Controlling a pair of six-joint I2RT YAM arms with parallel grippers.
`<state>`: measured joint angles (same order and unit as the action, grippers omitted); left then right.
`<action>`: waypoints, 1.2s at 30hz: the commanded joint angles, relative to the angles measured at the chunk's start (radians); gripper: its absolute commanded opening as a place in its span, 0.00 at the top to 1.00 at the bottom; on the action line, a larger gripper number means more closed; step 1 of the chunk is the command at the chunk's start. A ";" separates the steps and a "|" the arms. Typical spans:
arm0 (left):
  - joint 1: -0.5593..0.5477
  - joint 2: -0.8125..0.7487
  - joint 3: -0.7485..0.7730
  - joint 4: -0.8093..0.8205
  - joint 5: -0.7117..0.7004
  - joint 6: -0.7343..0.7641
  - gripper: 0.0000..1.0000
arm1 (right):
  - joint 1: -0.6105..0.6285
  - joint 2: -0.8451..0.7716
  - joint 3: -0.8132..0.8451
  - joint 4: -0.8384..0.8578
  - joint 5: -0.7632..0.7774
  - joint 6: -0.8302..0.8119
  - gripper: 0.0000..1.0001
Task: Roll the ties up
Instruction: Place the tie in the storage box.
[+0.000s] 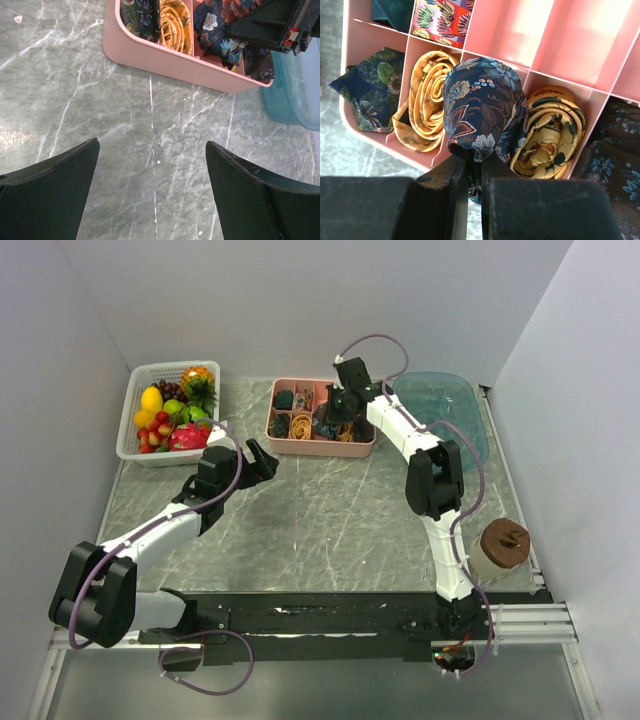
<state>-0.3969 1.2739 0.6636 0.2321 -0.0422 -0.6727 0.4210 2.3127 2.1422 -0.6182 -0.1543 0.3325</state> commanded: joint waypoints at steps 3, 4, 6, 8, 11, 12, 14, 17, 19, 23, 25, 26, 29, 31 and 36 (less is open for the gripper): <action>0.015 0.015 0.063 -0.007 0.005 0.012 0.07 | 0.039 0.053 0.102 -0.080 0.124 -0.033 1.00; 0.016 0.028 0.074 -0.016 0.002 0.010 0.07 | 0.039 0.062 0.108 -0.084 0.130 -0.036 1.00; 0.026 0.045 0.114 -0.028 0.001 0.009 0.07 | 0.042 0.079 0.131 -0.101 0.145 -0.036 1.00; 0.033 0.083 0.145 -0.046 -0.001 0.002 0.07 | 0.041 0.091 0.148 -0.126 0.151 -0.033 1.00; 0.043 0.148 0.221 -0.069 -0.014 -0.001 0.07 | 0.042 0.111 0.169 -0.155 0.151 -0.029 1.00; 0.046 0.169 0.264 -0.077 -0.018 -0.004 0.07 | 0.041 0.120 0.179 -0.163 0.151 -0.027 1.00; 0.055 0.229 0.303 -0.086 -0.028 -0.005 0.07 | 0.041 0.128 0.183 -0.186 0.151 -0.024 1.00; 0.072 0.310 0.372 -0.082 -0.030 -0.018 0.07 | 0.044 0.140 0.196 -0.225 0.151 -0.023 1.00; 0.081 0.369 0.422 -0.086 -0.024 -0.027 0.08 | 0.045 0.140 0.188 -0.236 0.151 -0.026 1.00; 0.104 0.450 0.487 -0.074 -0.024 -0.033 0.08 | 0.053 0.134 0.153 -0.259 0.151 -0.038 1.00; 0.110 0.495 0.525 -0.082 -0.019 -0.031 0.08 | 0.053 0.134 0.147 -0.272 0.150 -0.043 1.00; 0.113 0.507 0.537 -0.085 -0.019 -0.028 0.08 | 0.053 0.132 0.137 -0.273 0.150 -0.046 1.00; 0.118 0.533 0.559 -0.080 -0.015 -0.025 0.08 | 0.053 0.132 0.137 -0.294 0.151 -0.053 1.00; 0.124 0.538 0.554 -0.067 -0.010 -0.033 0.08 | 0.052 0.139 0.142 -0.319 0.153 -0.062 1.00; 0.133 0.536 0.531 -0.039 -0.001 -0.042 0.08 | 0.052 0.145 0.136 -0.344 0.134 -0.072 1.00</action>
<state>-0.2733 1.8130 1.1805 0.1520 -0.0525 -0.7006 0.4717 2.4390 2.2963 -0.8066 -0.0338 0.2893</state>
